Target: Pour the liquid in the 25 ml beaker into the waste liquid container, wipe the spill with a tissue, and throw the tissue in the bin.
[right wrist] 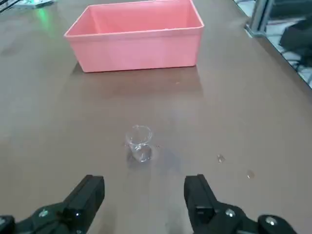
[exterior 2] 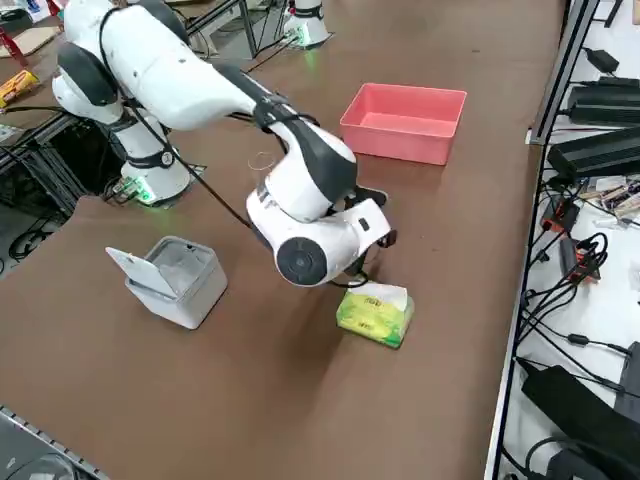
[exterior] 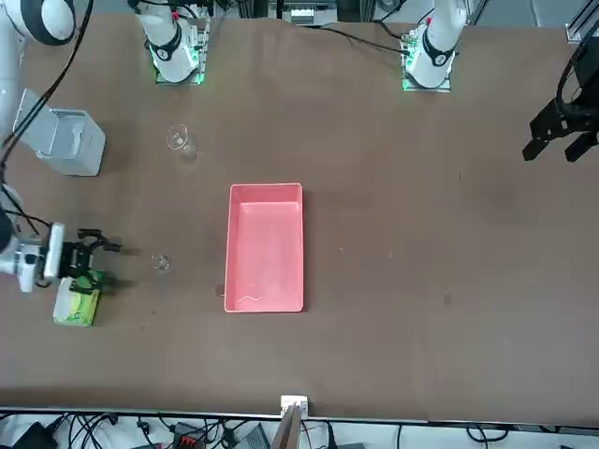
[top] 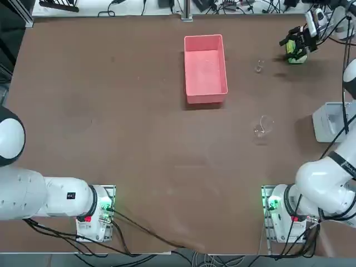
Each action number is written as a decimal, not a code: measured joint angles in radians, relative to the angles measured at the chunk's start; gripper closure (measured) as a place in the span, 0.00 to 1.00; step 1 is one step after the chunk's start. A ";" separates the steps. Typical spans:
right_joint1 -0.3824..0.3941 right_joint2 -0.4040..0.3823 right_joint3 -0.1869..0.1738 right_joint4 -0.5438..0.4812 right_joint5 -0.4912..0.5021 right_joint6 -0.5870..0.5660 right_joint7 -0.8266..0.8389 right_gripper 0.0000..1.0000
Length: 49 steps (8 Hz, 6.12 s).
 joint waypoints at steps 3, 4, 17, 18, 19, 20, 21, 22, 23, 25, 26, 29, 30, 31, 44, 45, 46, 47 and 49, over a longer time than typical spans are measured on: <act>0.001 -0.076 -0.009 0.002 -0.085 0.003 0.203 0.00; 0.002 -0.099 -0.017 0.002 -0.125 0.013 0.284 0.00; 0.200 -0.054 -0.177 -0.006 -0.348 0.519 1.482 0.00; 0.200 -0.048 -0.186 -0.006 -0.351 0.522 1.483 0.01; 0.200 -0.043 -0.193 -0.005 -0.360 0.522 1.484 0.04; 0.199 -0.040 -0.195 -0.001 -0.378 0.523 1.483 0.19; 0.200 -0.037 -0.195 0.003 -0.398 0.523 1.479 0.41; 0.201 -0.034 -0.195 0.006 -0.410 0.523 1.474 0.59; 0.203 -0.032 -0.195 0.007 -0.417 0.523 1.471 0.74; 0.209 -0.032 -0.195 0.012 -0.423 0.523 1.443 0.95; 0.210 -0.032 -0.195 0.015 -0.423 0.523 1.432 0.98; 0.211 -0.032 -0.195 0.023 -0.424 0.510 1.420 0.98; 0.211 -0.032 -0.195 0.030 -0.426 0.484 1.420 0.98; 0.211 -0.035 -0.195 0.041 -0.431 0.450 1.420 0.98; 0.420 -0.203 -0.201 0.065 -0.135 0.118 1.425 0.98; 0.448 -0.201 -0.201 0.062 -0.101 0.118 1.427 0.98; 0.470 -0.193 -0.201 0.058 -0.070 0.118 1.431 0.98; 0.486 -0.178 -0.201 0.054 -0.021 0.118 1.431 0.98; 0.515 -0.134 -0.202 0.046 0.094 0.119 1.431 0.98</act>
